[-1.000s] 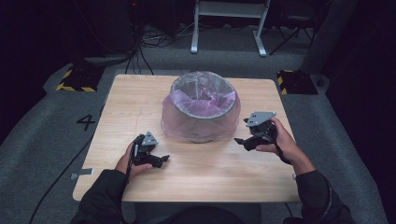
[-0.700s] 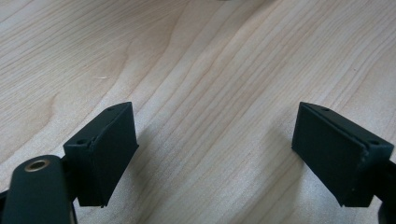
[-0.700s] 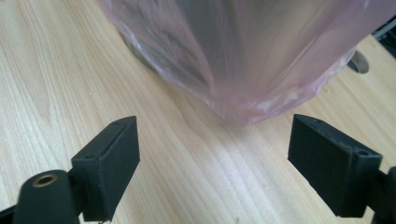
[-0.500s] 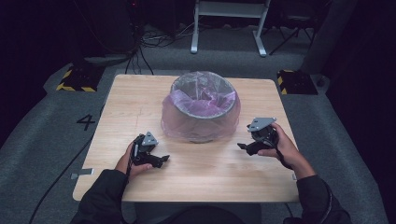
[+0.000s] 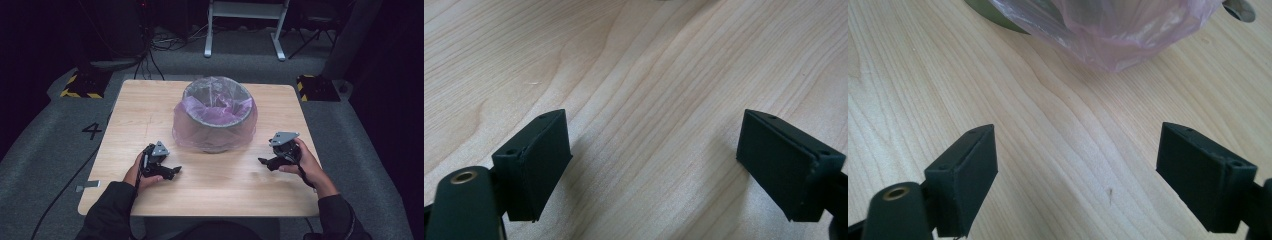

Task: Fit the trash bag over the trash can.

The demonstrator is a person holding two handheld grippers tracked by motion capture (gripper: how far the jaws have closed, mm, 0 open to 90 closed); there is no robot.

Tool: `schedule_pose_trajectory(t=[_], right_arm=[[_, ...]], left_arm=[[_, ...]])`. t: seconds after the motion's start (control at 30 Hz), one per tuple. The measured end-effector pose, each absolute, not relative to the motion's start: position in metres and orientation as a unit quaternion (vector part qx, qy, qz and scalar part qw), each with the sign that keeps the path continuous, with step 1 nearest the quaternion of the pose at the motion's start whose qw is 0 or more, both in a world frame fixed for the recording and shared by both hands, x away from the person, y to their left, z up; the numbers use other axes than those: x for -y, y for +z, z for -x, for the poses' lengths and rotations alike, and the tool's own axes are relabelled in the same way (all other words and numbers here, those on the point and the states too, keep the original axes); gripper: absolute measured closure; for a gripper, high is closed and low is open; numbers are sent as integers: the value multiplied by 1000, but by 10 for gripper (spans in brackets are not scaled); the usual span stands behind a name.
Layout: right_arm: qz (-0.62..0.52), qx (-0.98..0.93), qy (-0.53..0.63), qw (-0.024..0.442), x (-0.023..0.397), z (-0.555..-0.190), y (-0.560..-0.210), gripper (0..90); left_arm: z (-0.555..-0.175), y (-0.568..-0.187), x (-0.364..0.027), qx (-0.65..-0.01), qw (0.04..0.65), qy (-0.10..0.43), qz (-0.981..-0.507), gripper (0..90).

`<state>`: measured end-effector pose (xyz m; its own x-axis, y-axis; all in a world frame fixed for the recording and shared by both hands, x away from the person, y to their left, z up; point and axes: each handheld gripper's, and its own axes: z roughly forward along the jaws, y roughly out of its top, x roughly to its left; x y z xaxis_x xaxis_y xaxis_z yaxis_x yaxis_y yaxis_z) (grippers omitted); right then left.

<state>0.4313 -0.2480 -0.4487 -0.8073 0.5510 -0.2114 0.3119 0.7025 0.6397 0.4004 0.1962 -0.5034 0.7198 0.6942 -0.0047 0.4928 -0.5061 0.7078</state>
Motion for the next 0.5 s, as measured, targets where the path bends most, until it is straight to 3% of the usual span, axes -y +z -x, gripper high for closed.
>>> schedule_pose_trajectory(t=[0.5], right_arm=[[-290,-880,329,182,276,-428,-464,169]], left_arm=[[-400,-503,-196,-347,356,141,-856,139]])
